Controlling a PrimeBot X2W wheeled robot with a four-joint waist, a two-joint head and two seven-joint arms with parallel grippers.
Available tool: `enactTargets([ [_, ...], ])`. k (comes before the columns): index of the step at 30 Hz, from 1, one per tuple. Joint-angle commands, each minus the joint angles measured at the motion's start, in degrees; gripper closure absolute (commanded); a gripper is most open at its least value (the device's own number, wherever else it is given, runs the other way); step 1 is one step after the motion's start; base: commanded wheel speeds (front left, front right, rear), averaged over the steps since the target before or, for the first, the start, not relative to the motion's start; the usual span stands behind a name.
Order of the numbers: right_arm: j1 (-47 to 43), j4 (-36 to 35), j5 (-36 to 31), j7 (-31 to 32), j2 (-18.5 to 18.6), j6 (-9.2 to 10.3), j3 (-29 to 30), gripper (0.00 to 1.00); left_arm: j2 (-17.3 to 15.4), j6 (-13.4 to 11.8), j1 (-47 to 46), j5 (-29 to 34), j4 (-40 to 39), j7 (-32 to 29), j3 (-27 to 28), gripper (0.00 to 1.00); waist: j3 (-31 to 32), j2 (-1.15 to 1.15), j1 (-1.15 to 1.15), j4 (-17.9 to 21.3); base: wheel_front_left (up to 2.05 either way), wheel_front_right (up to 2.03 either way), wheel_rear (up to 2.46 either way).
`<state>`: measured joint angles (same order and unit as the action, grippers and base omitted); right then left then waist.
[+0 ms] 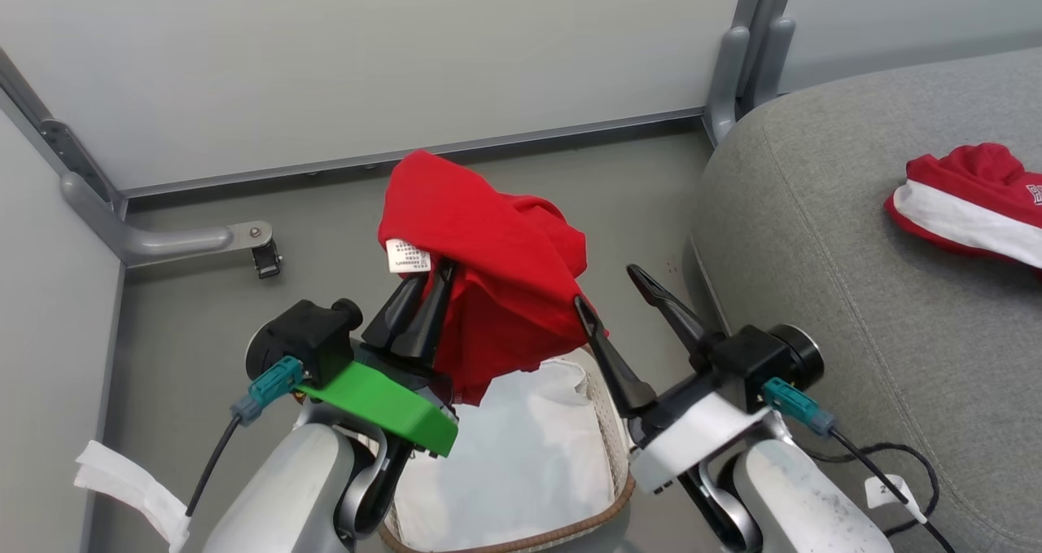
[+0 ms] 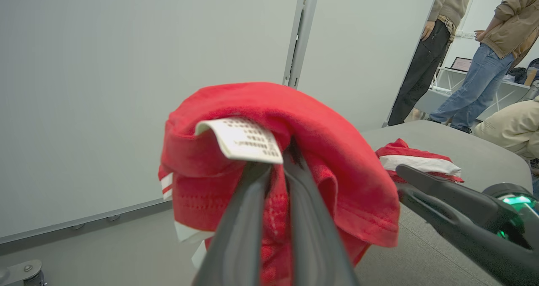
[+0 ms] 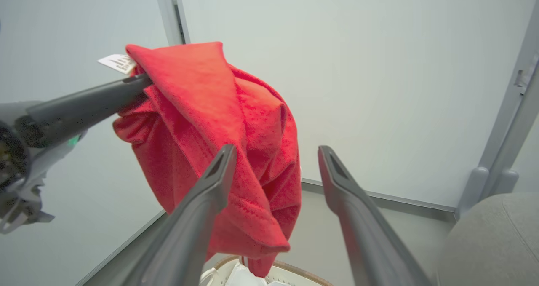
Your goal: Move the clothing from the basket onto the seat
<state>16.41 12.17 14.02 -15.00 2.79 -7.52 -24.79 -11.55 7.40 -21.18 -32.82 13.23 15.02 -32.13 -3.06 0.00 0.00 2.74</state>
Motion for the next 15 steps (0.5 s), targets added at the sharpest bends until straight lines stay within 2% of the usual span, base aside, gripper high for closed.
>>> enactTargets([
  [1,1.24,-0.84,-0.34,-0.27,0.25,0.06,-1.13,0.00,0.07,0.16,0.15,-0.52,0.02,0.22,0.01,1.00,-0.23,0.00,0.00,-0.04,0.00,0.00,0.00],
  [7,5.59,-1.03,-1.12,-0.27,0.26,0.06,-6.56,0.00,0.24,0.16,-0.37,-0.78,0.14,0.22,-0.60,1.00,-0.79,0.00,0.00,-0.43,0.00,0.00,0.00],
  [15,12.96,10.66,-1.98,-0.20,0.24,0.06,-10.73,0.00,0.58,0.16,-1.31,-1.56,-0.42,0.22,-3.40,1.00,-1.57,0.00,0.00,-2.27,0.00,0.00,0.00],
])
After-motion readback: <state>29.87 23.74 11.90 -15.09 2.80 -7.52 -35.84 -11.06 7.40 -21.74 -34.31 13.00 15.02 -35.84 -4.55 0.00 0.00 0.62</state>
